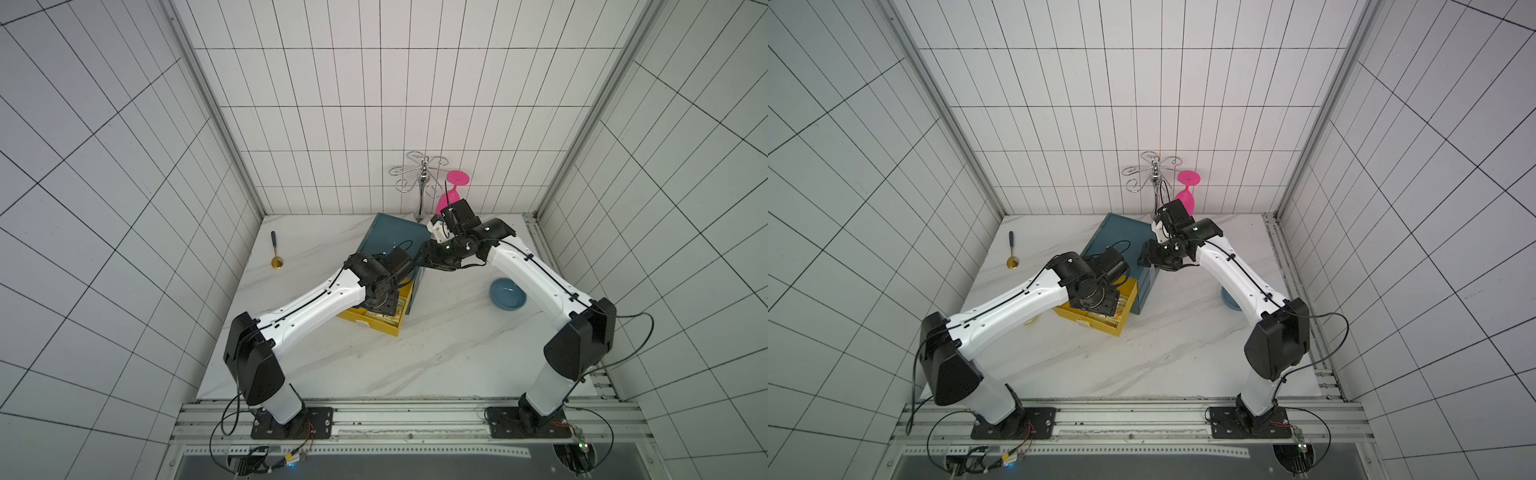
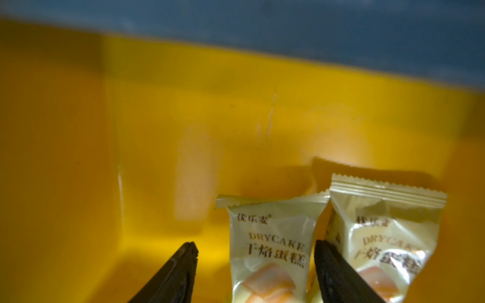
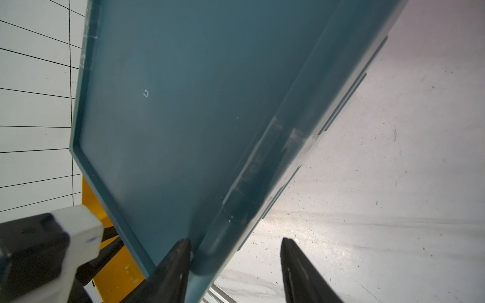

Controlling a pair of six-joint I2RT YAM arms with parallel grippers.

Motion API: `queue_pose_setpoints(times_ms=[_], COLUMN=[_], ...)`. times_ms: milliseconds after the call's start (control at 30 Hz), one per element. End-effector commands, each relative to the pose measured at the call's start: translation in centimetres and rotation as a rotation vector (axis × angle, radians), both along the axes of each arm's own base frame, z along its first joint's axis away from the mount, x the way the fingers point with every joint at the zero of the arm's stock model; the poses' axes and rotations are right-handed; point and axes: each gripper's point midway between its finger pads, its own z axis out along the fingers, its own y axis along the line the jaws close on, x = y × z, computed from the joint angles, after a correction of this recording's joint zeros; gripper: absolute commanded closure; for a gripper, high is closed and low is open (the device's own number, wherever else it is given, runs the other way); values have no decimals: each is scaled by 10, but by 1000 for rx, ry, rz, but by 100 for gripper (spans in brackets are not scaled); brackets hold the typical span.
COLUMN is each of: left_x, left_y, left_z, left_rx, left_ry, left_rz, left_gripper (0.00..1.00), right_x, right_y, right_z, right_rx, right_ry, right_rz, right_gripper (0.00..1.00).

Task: Take the cookies out of the drawer
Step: Pick up the cookie from the drawer, then place the cookie at the center of the board.

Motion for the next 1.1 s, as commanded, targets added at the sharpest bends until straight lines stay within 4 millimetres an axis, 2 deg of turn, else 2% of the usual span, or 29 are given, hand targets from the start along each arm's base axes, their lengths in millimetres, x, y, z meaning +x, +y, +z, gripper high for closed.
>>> queue_pose_setpoints(times_ms=[0,100,167,300,567,833,967,1067], left_x=[4,6,8,14,25,27,28,31], left_y=[-8,-2,2,6,12,34,42,65], left_z=[-12,-18,-20,-15,41,55,86,122], left_rx=[-32,-29,-29,-42,-128,-163,-215,-247], left_ry=[13,18,16,-7,-137,-156,-218,-312], left_rz=[-11,5,15,23,44,91,111,164], left_gripper=[26,30,37,48,59,60,60,60], right_x=[3,3,4,5,6,6,6,6], right_y=[-14,-14,-14,-13,-15,-15,-14,-15], right_z=[-18,-18,-18,-17,-17,-18,-18,-18], right_rx=[-69,-71,-71,-64,-70,-69,-71,-73], right_ry=[37,36,34,35,30,31,27,28], right_rz=[-21,-20,-21,-24,-28,-27,-23,-25], right_gripper=[43,43,43,43,43,43,43,43])
